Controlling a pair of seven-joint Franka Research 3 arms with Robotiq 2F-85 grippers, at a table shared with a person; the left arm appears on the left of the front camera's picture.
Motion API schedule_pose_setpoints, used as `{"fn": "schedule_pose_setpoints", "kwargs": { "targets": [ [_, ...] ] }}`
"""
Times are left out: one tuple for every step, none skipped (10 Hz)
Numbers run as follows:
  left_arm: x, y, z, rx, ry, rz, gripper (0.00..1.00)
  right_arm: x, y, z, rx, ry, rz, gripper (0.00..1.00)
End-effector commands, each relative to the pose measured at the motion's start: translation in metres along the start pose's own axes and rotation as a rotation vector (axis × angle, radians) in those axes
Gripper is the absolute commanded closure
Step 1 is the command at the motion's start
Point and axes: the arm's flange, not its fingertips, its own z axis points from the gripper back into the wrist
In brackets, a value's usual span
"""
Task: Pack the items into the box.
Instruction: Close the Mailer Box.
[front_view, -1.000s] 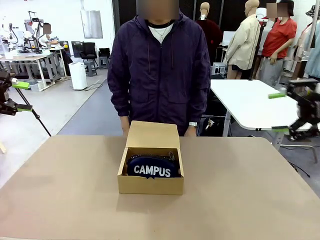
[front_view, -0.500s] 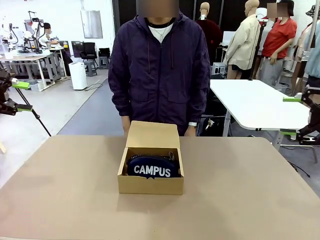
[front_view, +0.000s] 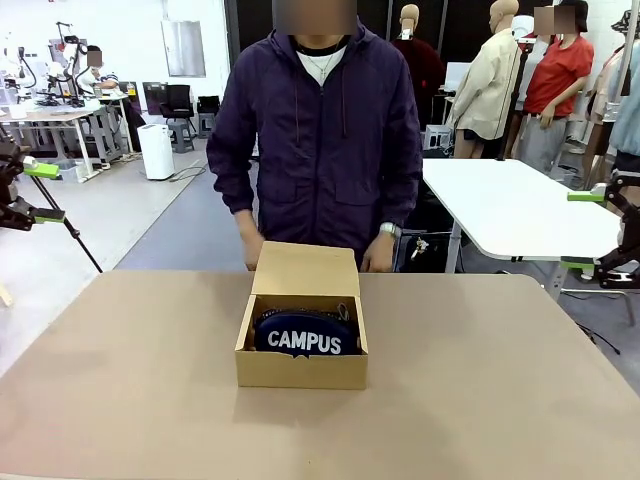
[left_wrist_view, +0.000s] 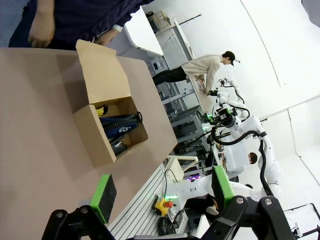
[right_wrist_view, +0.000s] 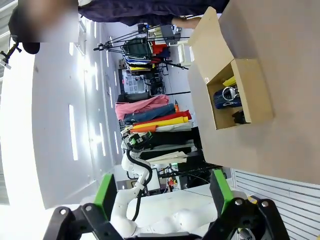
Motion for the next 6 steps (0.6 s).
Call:
{"fn": "schedule_pose_setpoints", "kwargs": {
  "targets": [
    [-0.0003, -0.0032, 0.0000, 0.004, 0.006, 0.010, 0.00, -0.0038, 0.0010, 0.0003, 0.005, 0.003, -0.006, 0.00],
    [-0.0003, -0.0032, 0.0000, 0.004, 0.006, 0.010, 0.00, -0.0038, 0.0010, 0.0003, 0.005, 0.003, -0.006, 0.00],
    [-0.0003, -0.0032, 0.0000, 0.004, 0.006, 0.010, 0.00, -0.0038, 0.0010, 0.0003, 0.005, 0.003, -0.006, 0.00],
    [-0.0003, -0.0032, 0.0000, 0.004, 0.006, 0.010, 0.00, -0.0038, 0.0010, 0.0003, 0.005, 0.003, -0.006, 0.00],
    [-0.0003, -0.0032, 0.0000, 0.004, 0.006, 0.010, 0.00, -0.0038, 0.0010, 0.0003, 0.005, 0.003, -0.006, 0.00],
    [-0.0003, -0.0032, 0.0000, 0.004, 0.006, 0.010, 0.00, -0.0038, 0.0010, 0.0003, 0.005, 0.003, -0.006, 0.00]
  ]
}}
